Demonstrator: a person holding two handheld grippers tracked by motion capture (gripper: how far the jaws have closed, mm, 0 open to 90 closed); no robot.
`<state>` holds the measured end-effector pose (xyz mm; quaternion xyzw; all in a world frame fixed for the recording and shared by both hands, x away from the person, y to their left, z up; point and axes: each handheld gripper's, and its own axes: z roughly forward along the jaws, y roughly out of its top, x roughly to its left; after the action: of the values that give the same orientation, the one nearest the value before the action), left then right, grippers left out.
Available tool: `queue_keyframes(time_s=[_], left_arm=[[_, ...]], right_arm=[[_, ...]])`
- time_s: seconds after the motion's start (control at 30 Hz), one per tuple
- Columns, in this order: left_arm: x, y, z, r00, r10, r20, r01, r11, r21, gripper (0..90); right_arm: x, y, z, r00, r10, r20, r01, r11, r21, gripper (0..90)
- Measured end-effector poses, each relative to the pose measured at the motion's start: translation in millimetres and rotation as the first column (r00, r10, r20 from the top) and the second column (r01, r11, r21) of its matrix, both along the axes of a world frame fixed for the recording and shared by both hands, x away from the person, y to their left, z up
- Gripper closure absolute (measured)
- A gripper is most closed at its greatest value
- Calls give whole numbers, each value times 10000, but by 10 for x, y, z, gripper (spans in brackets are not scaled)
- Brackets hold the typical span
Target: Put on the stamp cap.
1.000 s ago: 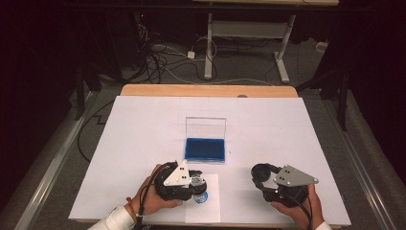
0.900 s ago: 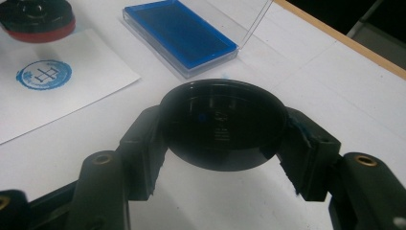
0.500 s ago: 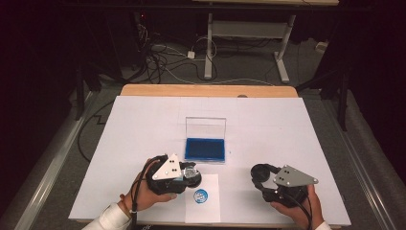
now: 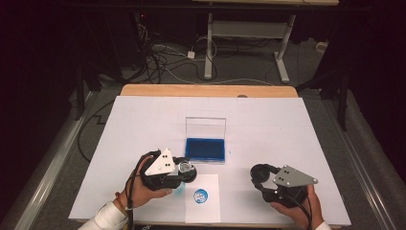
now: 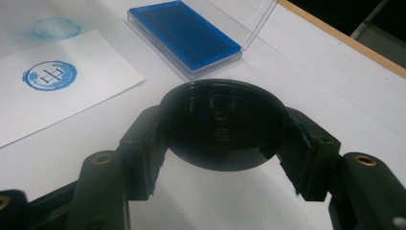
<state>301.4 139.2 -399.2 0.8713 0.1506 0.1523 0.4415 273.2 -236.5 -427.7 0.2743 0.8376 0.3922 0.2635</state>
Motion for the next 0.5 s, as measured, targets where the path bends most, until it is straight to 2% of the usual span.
queue_keyframes(time_s=[0.5], left_arm=[[26, 76, 41, 9998, 196, 59, -195, 9998, -106, 543]], right_arm=[[9, 57, -27, 9998, 154, -152, -155, 9999, -29, 386]])
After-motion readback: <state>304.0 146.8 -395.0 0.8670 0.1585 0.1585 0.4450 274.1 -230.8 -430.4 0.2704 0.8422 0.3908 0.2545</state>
